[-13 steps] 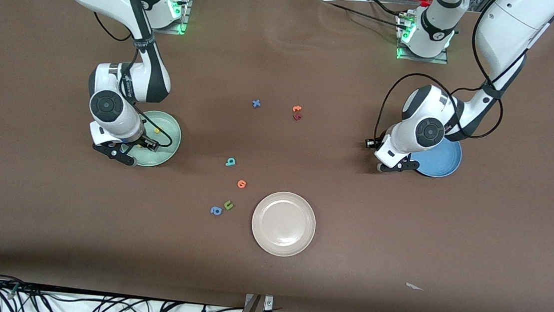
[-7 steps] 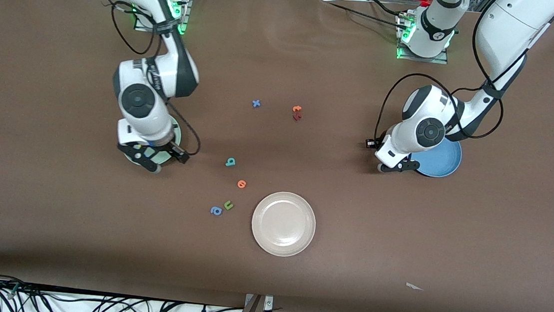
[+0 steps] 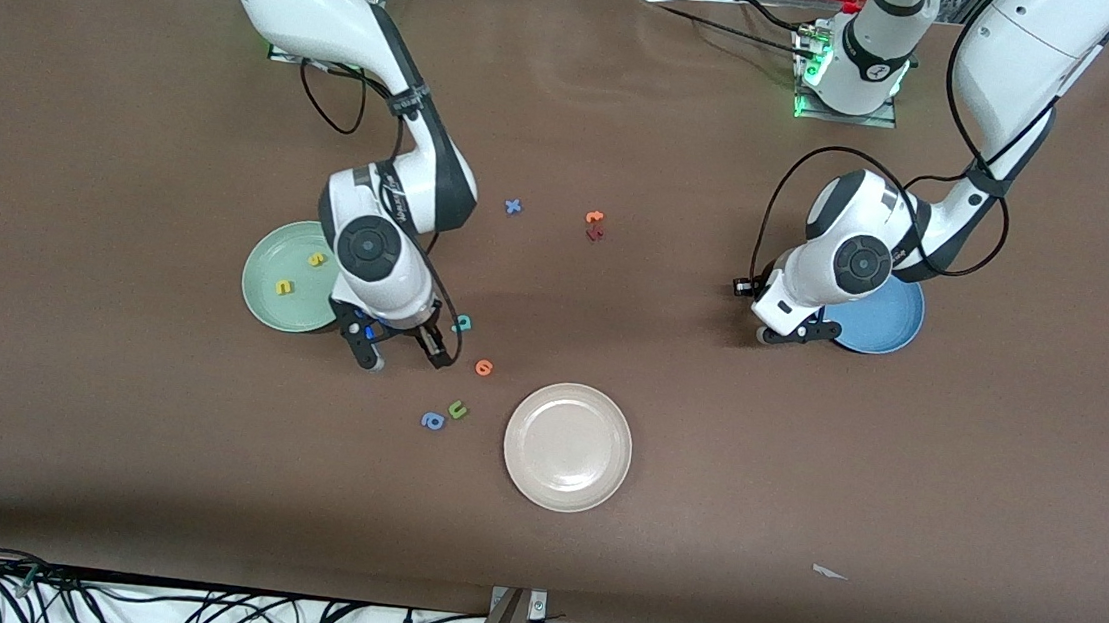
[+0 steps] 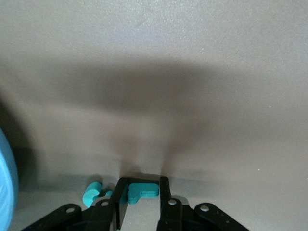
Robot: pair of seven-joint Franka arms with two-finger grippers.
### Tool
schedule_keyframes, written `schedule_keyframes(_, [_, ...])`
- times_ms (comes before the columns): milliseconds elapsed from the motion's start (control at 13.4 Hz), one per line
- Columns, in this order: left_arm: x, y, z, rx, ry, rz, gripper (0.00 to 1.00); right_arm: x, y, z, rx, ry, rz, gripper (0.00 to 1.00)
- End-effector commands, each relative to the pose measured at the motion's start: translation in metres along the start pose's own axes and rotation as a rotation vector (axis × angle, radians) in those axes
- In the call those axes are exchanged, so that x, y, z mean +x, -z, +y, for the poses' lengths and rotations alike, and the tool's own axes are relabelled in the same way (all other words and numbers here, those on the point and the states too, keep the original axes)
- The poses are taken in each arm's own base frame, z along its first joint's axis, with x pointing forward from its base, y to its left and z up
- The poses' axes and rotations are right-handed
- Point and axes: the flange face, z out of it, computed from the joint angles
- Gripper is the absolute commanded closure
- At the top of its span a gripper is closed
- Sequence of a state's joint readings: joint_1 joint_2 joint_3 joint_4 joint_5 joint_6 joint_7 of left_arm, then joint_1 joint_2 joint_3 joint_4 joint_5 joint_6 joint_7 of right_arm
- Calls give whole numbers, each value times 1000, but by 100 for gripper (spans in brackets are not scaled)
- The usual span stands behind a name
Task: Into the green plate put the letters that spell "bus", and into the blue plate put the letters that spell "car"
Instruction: 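Grasp the teal b beside the green plate with the right gripper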
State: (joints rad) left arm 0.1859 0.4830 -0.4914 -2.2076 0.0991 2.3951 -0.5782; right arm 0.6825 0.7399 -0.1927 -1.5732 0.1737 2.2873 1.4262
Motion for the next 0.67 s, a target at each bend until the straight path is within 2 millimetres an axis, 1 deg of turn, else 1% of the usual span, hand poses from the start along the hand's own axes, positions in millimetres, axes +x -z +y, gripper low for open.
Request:
schedule_keyframes(0, [-2, -4, -1, 5, -6, 6, 74, -34, -13, -7, -14, -48, 2, 13])
schedule_keyframes(75, [-2, -5, -1, 5, -6, 4, 76, -37, -14, -6, -20, -50, -2, 16])
schedule_keyframes(149, [-2, -6, -1, 5, -5, 3, 77, -40, -16, -4, -26, -44, -1, 18])
schedule_keyframes(224, [-1, -5, -1, 4, -6, 4, 77, -41, -21, -1, -38, -40, 1, 19])
schedule_keyframes(373, [-1, -5, -1, 4, -6, 4, 81, -40, -25, 3, -49, -33, 5, 23])
schedule_keyframes(448, [1, -2, -1, 3, -6, 8, 81, -37, -30, 7, -61, -32, 8, 26])
schedule_keyframes(597, [4, 8, -3, 5, -5, 19, 80, -39, -31, 8, -64, -32, 8, 27])
